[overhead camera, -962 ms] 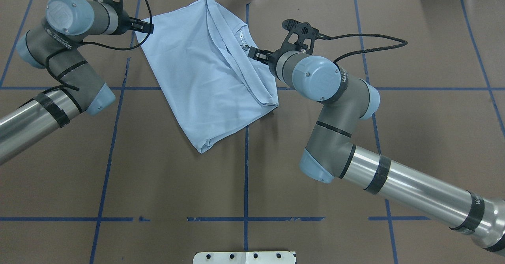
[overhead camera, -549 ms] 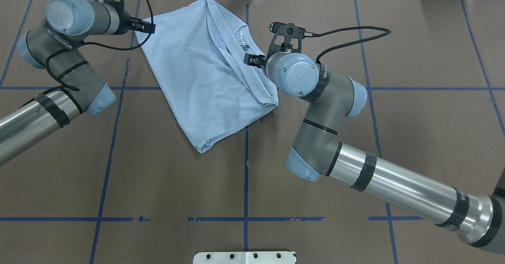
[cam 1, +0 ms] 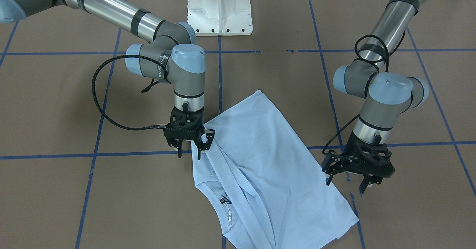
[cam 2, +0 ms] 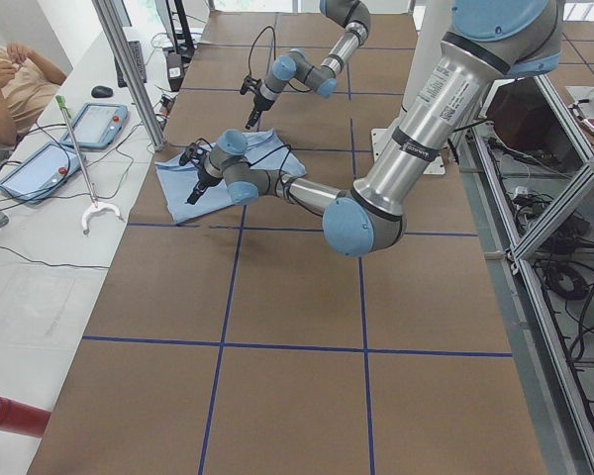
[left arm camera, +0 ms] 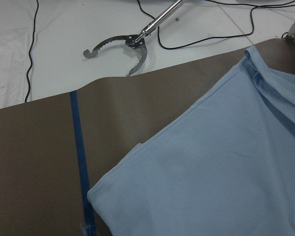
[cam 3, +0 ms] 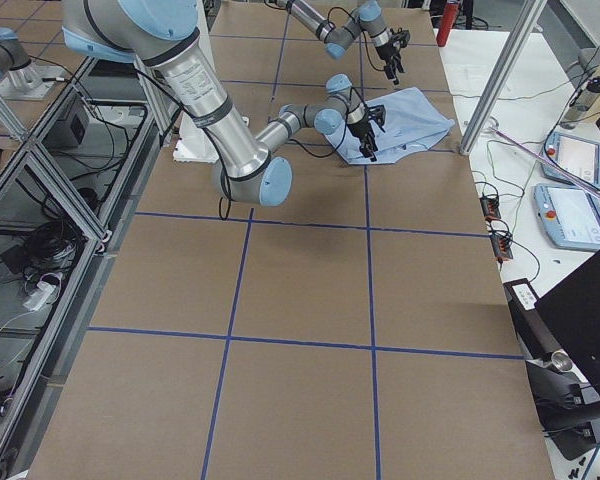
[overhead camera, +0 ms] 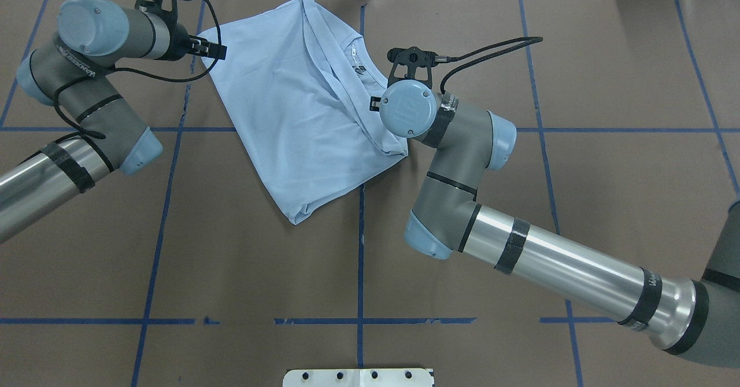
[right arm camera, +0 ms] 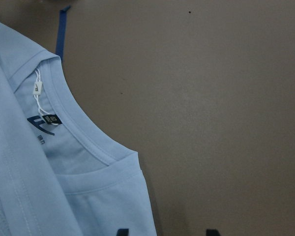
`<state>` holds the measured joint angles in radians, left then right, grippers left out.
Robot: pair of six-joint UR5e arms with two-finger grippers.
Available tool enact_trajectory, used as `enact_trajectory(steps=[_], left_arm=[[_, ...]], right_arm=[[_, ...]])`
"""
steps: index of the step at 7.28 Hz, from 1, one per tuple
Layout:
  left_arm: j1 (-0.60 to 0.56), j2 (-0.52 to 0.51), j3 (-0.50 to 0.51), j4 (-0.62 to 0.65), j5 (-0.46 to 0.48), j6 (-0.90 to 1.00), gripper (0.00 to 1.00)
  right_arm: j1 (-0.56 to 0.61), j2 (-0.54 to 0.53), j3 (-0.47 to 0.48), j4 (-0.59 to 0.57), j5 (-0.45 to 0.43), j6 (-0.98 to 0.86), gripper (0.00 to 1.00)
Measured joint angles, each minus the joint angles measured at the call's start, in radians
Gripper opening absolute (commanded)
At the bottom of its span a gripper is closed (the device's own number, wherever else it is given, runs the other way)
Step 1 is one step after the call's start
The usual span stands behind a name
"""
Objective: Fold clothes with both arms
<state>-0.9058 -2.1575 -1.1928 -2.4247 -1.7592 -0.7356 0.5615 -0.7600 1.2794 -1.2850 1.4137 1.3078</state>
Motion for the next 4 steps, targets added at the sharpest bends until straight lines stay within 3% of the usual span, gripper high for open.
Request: enact_trajectory(steps=[4], left_arm=[[0.000, 0.009, -0.004, 0.000, -0.009, 0.001, 1.00]], right_arm=[[-0.021, 0.002, -0.049, 0.072, -0.003, 0.023, 0.40]])
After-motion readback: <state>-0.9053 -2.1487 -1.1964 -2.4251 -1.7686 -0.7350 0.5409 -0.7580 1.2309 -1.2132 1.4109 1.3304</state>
